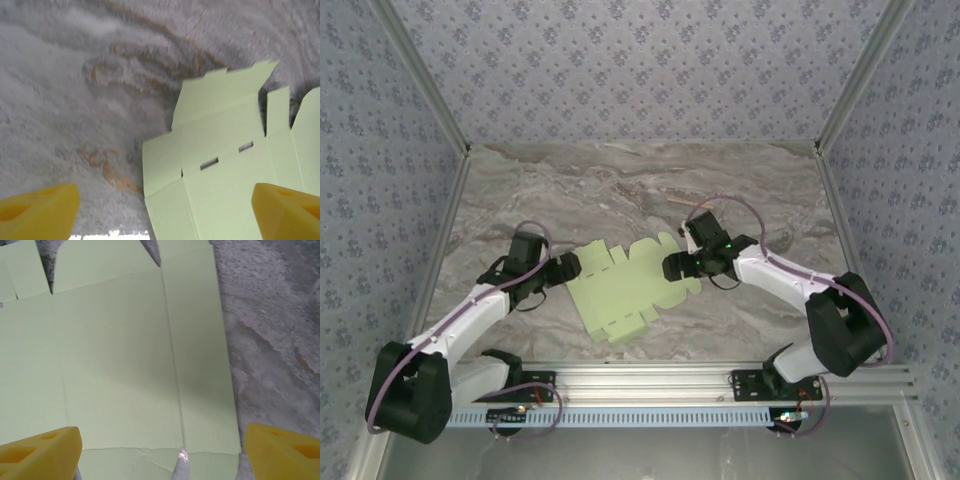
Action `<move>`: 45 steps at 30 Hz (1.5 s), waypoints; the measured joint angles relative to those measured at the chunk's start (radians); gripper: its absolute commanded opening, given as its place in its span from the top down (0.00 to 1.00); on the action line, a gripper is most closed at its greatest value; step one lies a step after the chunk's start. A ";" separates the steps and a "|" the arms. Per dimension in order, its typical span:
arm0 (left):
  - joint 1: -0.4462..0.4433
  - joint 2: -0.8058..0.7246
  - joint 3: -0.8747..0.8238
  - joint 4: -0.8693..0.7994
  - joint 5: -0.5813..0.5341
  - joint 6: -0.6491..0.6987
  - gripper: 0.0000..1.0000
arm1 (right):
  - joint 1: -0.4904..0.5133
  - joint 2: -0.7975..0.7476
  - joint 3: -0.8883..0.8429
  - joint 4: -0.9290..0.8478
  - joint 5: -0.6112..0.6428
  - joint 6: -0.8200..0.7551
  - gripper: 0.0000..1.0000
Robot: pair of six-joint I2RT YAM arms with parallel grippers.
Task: Fold the paper box
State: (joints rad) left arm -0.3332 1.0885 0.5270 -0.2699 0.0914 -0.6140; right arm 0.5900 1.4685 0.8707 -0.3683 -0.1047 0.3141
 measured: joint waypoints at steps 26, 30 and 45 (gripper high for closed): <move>-0.094 0.103 -0.130 0.185 0.141 -0.166 0.53 | 0.012 0.190 0.041 0.111 -0.068 -0.025 0.36; -0.092 0.084 -0.186 0.284 0.140 -0.215 0.59 | 0.010 0.199 0.033 0.125 -0.068 -0.023 0.39; -0.095 0.025 -0.233 0.451 0.128 -0.253 0.91 | -0.006 0.210 0.023 0.152 -0.069 -0.022 0.42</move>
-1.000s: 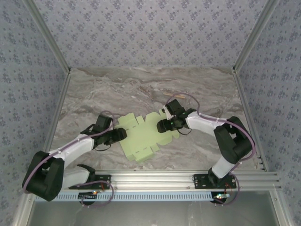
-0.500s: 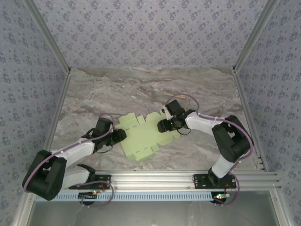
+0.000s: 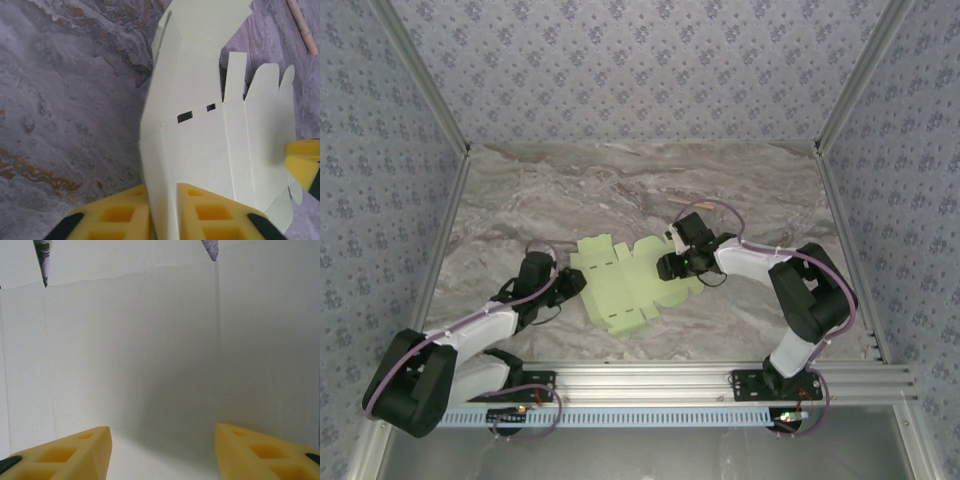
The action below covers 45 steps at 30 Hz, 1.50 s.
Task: Fold the paper box
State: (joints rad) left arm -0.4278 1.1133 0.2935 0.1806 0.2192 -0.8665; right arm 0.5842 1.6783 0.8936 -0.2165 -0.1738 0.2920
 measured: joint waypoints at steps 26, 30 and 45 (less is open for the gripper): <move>-0.041 0.158 1.041 -0.717 0.087 0.975 1.00 | -0.154 -0.244 0.660 -0.254 -0.433 -0.738 0.15; -0.097 0.237 1.149 -0.848 0.089 1.106 1.00 | -0.148 -0.222 0.734 -0.356 -0.501 -0.856 0.15; -0.216 0.323 1.372 -1.054 0.099 1.329 1.00 | -0.101 -0.097 0.795 -0.551 -0.636 -1.037 0.58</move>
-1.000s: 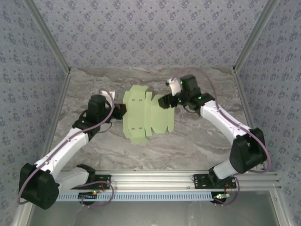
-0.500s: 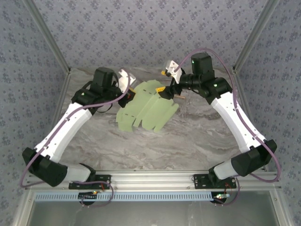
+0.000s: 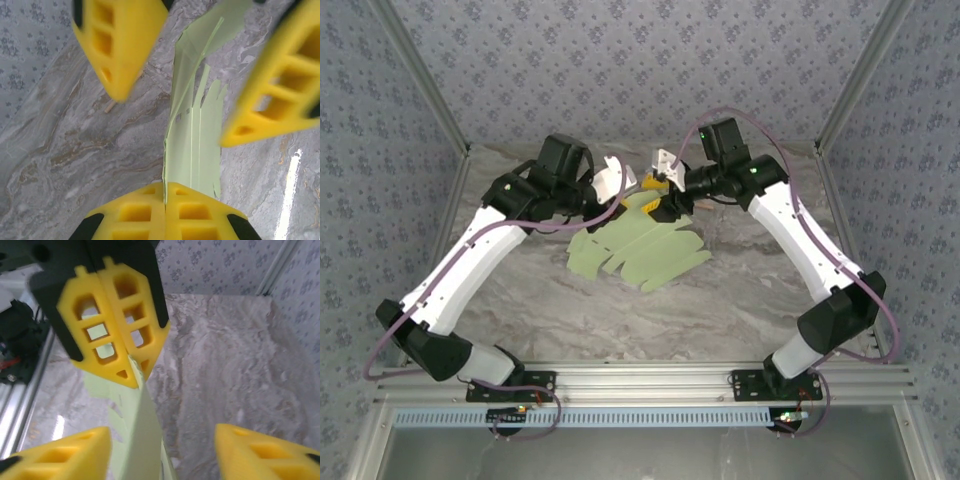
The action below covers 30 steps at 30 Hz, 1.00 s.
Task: Fold the paper box
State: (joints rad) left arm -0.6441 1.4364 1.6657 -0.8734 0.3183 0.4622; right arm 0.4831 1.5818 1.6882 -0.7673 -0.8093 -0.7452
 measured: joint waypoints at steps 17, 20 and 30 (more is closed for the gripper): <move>-0.006 0.046 0.071 -0.040 -0.015 0.041 0.73 | -0.080 -0.003 -0.013 -0.040 -0.137 -0.022 1.00; 0.020 0.042 0.067 -0.004 0.006 0.022 0.49 | -0.119 -0.042 -0.068 -0.006 -0.190 0.017 1.00; 0.301 -0.317 -0.434 0.431 0.217 -0.278 0.19 | -0.225 -0.208 -0.200 0.186 -0.228 0.228 1.00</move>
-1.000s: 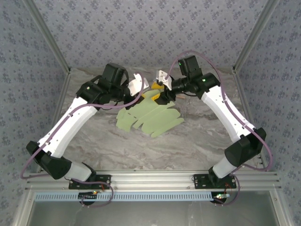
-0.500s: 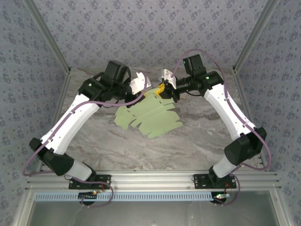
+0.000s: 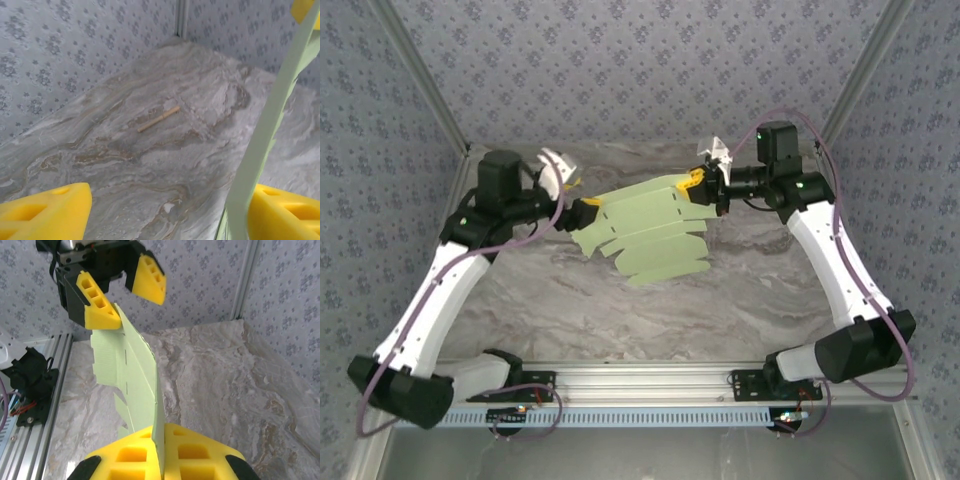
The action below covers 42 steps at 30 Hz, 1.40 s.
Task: Fold the paper box
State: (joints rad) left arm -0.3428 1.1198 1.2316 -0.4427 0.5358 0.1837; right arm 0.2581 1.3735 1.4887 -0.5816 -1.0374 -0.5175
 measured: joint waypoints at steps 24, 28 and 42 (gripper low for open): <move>0.066 -0.037 -0.238 0.420 0.356 -0.234 1.00 | -0.005 -0.055 -0.101 0.222 0.033 0.214 0.65; 0.065 -0.032 -0.200 0.284 0.345 -0.094 1.00 | 0.010 -0.056 -0.089 0.146 0.087 0.139 0.27; 0.015 0.086 -0.025 -0.035 0.290 0.196 1.00 | 0.245 0.080 0.254 -0.254 0.464 -0.129 0.25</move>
State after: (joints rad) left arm -0.3275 1.2057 1.2068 -0.4774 0.8253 0.3801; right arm 0.5026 1.4532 1.7432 -0.8356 -0.5735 -0.6460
